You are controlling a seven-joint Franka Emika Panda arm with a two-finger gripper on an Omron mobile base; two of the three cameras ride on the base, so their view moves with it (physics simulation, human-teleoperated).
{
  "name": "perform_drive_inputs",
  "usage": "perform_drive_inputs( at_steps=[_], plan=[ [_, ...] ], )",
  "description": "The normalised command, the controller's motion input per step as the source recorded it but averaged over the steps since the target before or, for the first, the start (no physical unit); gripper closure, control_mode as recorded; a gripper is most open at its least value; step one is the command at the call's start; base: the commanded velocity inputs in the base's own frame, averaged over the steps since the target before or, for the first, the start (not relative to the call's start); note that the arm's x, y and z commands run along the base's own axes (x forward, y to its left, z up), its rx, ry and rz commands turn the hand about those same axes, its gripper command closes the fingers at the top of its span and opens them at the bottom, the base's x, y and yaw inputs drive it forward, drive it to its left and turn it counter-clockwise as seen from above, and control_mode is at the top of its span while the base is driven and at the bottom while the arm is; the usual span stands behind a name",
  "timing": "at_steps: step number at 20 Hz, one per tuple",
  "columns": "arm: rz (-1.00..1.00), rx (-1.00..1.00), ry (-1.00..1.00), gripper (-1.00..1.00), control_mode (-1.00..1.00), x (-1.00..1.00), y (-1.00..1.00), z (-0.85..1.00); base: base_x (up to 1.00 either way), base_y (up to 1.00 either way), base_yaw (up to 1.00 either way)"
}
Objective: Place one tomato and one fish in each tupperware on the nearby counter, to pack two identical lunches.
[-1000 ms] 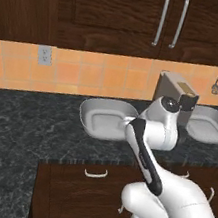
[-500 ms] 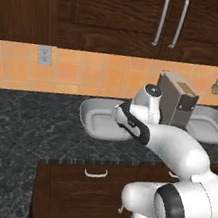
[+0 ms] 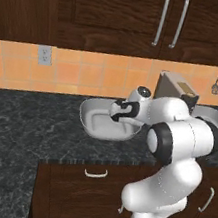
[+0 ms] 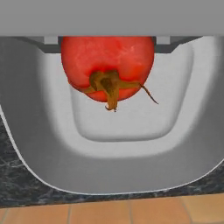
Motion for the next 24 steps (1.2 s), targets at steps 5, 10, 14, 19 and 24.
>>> perform_drive_inputs(
  at_steps=[5, 10, 14, 19, 24],
  plan=[
    [-0.09, -0.02, 0.02, -1.00, -1.00, 0.45, 0.00, 0.13, 0.00, 0.00, 0.00],
    [-0.13, 0.15, 0.04, -1.00, -1.00, -0.86, 0.00, 0.25, 0.00, 0.00, 0.00],
    [-0.02, 0.17, 0.00, -1.00, -1.00, -1.00, -0.12, 0.48, 0.00, 0.00, 0.00],
    [0.12, -0.21, -0.08, -1.00, -1.00, -1.00, -0.29, 0.44, 0.00, 0.00, 0.00],
    [0.16, 0.00, 0.10, -1.00, -1.00, -1.00, 0.00, 0.89, 0.00, 0.00, 0.00]
  ],
)
